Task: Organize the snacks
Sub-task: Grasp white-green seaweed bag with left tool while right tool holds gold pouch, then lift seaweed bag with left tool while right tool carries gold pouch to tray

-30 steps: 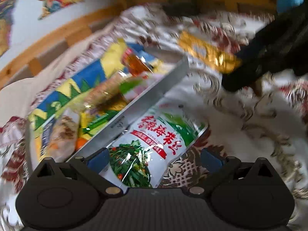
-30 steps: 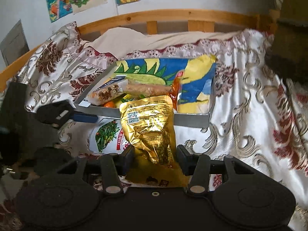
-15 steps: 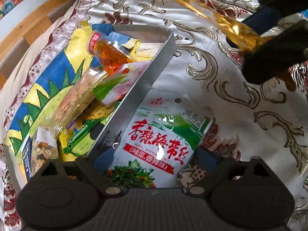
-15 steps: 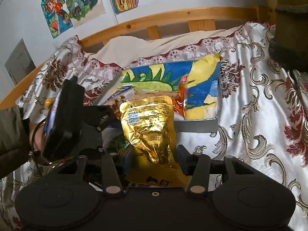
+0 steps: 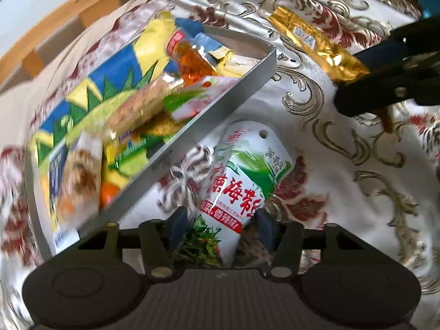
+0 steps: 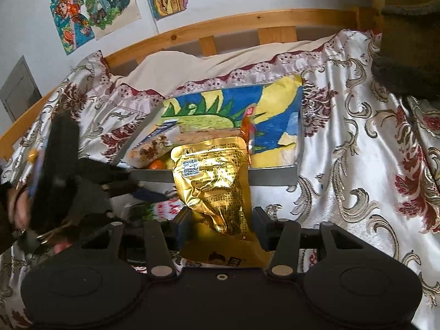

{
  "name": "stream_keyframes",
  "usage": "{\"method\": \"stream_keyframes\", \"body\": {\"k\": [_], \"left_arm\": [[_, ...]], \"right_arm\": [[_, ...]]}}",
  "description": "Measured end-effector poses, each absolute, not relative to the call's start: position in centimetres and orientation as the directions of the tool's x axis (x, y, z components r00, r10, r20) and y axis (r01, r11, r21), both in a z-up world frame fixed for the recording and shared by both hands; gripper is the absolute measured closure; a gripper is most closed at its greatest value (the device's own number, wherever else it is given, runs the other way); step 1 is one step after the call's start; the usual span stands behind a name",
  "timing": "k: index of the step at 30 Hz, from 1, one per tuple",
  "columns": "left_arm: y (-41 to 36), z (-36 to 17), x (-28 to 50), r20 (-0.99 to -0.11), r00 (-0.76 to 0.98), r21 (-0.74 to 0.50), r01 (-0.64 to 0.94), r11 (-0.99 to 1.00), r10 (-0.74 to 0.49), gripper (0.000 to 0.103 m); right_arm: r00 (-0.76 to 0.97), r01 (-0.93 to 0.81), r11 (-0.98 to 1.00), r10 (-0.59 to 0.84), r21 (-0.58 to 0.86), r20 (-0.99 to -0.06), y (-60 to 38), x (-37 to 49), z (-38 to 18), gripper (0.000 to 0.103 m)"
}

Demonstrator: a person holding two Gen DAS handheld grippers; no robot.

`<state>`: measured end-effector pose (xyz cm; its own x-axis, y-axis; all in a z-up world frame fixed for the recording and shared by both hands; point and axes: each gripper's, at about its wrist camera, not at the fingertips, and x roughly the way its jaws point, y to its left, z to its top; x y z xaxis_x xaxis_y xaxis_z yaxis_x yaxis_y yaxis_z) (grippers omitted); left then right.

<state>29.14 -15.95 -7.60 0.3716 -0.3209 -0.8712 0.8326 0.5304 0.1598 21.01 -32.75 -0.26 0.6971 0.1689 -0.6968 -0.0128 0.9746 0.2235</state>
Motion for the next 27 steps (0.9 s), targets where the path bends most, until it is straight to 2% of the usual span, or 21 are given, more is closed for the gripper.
{"method": "stream_keyframes", "body": {"k": [6,7,16,23,27], "left_arm": [[-14.6,-6.9,26.8,-0.890,0.357,0.110,0.773,0.625,-0.285,0.056],[-14.3,-6.9,26.6,-0.893,0.358,0.104,0.753,0.649,-0.273,0.064],[-13.0,-5.3,23.1,-0.862,0.439,0.121,0.665,0.737,-0.255,0.066],[-12.4,-2.4,22.4,-0.804,0.499,0.071,0.620,0.782,-0.322,0.065],[-12.5,-0.4,22.0,-0.774,0.545,0.091,0.599,0.795,-0.322,0.065]], "right_arm": [[0.696,-0.009,0.979,0.154,0.205,-0.701,-32.6,20.4,-0.3,0.052],[0.696,-0.010,0.980,0.150,0.199,-0.702,-32.5,20.3,-0.3,0.052],[0.712,-0.017,0.987,0.125,0.160,-0.692,-31.9,19.4,-0.1,0.052],[0.745,-0.006,0.984,0.124,0.179,-0.656,-32.5,18.7,0.7,0.052],[0.770,-0.007,0.983,0.122,0.183,-0.626,-32.6,18.0,1.5,0.052]]}}
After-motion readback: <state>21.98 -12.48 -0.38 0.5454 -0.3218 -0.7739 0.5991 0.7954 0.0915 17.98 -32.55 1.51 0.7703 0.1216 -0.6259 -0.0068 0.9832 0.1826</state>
